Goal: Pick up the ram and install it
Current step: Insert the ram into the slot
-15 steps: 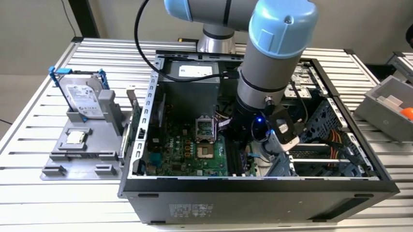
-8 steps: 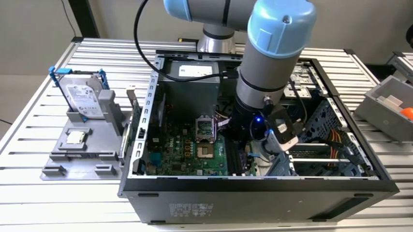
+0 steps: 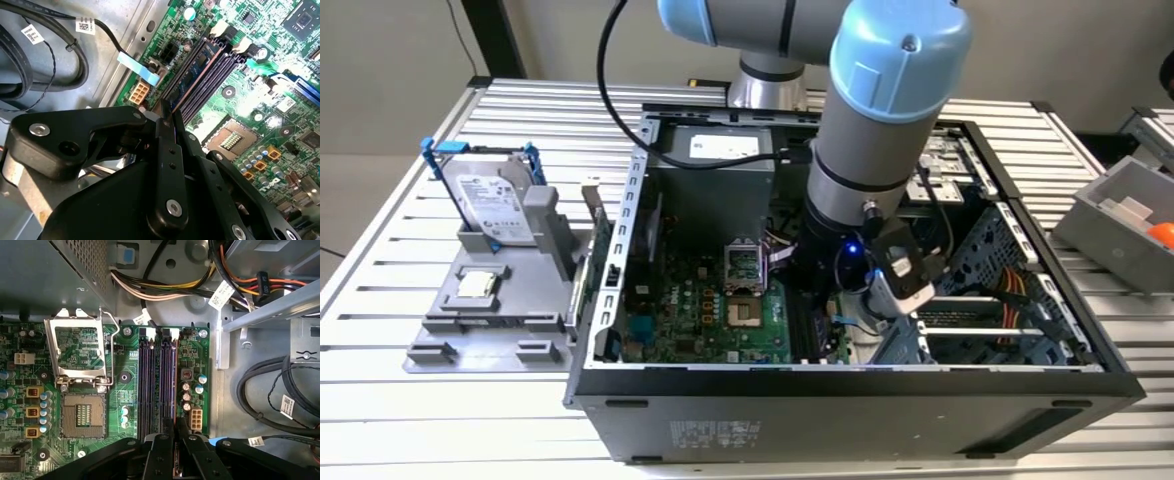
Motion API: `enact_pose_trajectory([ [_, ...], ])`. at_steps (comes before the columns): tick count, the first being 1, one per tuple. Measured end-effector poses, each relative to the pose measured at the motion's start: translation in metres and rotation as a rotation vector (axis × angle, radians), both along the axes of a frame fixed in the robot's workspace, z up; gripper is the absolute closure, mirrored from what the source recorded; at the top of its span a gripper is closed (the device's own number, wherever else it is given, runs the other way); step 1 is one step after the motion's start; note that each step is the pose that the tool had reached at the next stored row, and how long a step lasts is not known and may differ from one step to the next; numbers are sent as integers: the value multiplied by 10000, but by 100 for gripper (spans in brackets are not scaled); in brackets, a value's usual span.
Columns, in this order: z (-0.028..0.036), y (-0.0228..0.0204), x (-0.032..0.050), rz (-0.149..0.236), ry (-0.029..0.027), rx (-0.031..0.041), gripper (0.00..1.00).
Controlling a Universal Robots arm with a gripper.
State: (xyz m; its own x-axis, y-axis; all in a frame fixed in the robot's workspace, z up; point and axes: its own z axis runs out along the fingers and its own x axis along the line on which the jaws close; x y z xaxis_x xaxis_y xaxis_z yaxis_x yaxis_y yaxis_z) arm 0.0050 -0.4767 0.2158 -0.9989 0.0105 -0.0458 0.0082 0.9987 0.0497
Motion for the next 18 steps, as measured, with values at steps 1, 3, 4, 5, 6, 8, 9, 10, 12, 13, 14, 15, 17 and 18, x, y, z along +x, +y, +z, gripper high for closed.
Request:
enact_pose_trajectory([
  [1, -11, 1, 0, -11, -1, 5, 100],
  [3, -30, 0, 0, -33, -1, 5, 100],
  [4, -32, -1, 0, -36, 0, 2, 100],
  [5, -31, -1, 0, -36, 0, 0, 100],
  [6, -31, -1, 0, -36, 0, -1, 100],
  [8, -32, -1, 0, -36, 0, -1, 100],
  [9, -32, -1, 0, -37, 0, -1, 100],
  [10, -32, -1, 0, -36, 0, -1, 100],
  [12, -32, -1, 0, -36, 0, -1, 100],
  [13, -32, -1, 0, -36, 0, -1, 100],
  [14, -32, -1, 0, -36, 0, -1, 100],
  [15, -32, -1, 0, -36, 0, -1, 100],
  [17, -33, -1, 0, -37, 0, -1, 100],
  [18, -33, -1, 0, -36, 0, -1, 100],
])
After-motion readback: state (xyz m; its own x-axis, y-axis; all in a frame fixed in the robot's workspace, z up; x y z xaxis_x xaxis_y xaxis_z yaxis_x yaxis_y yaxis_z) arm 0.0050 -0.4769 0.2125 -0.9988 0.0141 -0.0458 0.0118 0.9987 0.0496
